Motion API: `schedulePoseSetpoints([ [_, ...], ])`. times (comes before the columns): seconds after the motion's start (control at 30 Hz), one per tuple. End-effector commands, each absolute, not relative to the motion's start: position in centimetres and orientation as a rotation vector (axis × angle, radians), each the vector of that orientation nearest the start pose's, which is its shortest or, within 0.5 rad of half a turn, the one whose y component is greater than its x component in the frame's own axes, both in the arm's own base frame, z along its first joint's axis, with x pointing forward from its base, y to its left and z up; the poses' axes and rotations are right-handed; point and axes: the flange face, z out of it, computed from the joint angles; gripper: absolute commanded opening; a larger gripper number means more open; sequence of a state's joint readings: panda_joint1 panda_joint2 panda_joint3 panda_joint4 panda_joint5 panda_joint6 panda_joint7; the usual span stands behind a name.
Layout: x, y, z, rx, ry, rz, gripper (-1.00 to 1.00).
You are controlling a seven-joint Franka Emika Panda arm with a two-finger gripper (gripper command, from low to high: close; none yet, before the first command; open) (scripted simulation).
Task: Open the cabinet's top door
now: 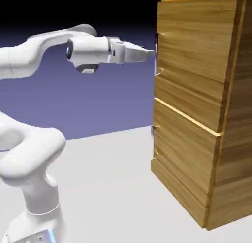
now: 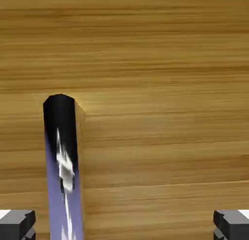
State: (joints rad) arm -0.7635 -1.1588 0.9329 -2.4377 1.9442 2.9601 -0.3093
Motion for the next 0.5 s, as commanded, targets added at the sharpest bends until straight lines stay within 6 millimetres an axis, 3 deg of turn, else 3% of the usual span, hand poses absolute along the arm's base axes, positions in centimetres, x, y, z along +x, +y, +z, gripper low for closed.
schedulePoseSetpoints([
  [0.0, 34.2, 13.3, 61.0, -1.768, 0.802, -1.766, 1.00],
  [0.13, 35.0, 14.8, 59.5, -1.756, 0.777, -1.791, 1.00],
  [0.3, 40.0, 14.5, 59.5, -1.756, 0.777, -1.791, 1.00],
  [0.33, 40.0, 14.5, 59.5, -1.756, 0.777, -1.791, 1.00],
  [0.37, 40.0, 14.5, 59.5, -1.756, 0.777, -1.791, -1.00],
  [0.4, 40.0, 14.5, 59.5, -1.756, 0.777, -1.791, -1.00],
  [0.47, 38.1, 13.8, 59.5, -1.760, 0.721, -1.755, -1.00],
])
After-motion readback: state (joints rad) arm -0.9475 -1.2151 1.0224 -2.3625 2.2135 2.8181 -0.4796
